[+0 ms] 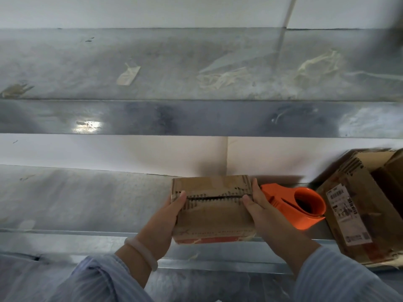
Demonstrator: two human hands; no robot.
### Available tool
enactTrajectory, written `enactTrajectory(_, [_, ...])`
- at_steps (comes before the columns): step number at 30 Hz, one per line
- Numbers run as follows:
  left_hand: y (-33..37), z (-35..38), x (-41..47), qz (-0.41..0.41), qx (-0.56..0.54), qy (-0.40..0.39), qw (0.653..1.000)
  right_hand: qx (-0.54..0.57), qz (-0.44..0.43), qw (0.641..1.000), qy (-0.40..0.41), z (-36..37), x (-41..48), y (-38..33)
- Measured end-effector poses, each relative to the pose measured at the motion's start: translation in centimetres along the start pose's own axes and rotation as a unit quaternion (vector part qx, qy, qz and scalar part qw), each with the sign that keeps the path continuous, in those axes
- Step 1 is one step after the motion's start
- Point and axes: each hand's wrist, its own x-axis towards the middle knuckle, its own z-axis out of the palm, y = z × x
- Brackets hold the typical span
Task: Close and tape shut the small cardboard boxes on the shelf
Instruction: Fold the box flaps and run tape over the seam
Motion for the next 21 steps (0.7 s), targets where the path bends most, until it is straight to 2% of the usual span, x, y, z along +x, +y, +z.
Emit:
enactTrajectory(6, [0.2, 0.0, 0.0, -0.023, -0.018, 0.0, 1.0, -0.028, 0.017, 0.999, -0.005, -0.5, 0.1, 0.4])
enactTrajectory(9, [0.8, 0.1, -0.1, -0.005, 0.028, 0.03, 0.999, 0.012, 0.005, 0.999, 0.041, -0.7, 0.0, 0.0])
enactTrajectory(12, [2.2, -0.6, 0.1, 0.025, 0.103, 0.035, 0.994, 0.031, -0.006, 0.999, 0.04, -1.6, 0.1, -0.7])
enactTrajectory(15, [3.3, -1.1, 0.6, 0.063, 0.172, 0.054, 0.982, -0.046, -0.011, 0.998, 0.032, -2.0, 0.7, -0.9])
enactTrajectory(17, [2.9, -1.2, 0.9, 0.096, 0.19, 0.112, 0.971, -0.081, -0.017, 0.996, 0.044, -2.0, 1.1, -0.6])
enactTrajectory(21, [-0.1, 0.2, -1.2, 0.137, 0.156, 0.305, 0.929, -0.063, -0.028, 0.996, 0.06, -1.8, 1.4, 0.1])
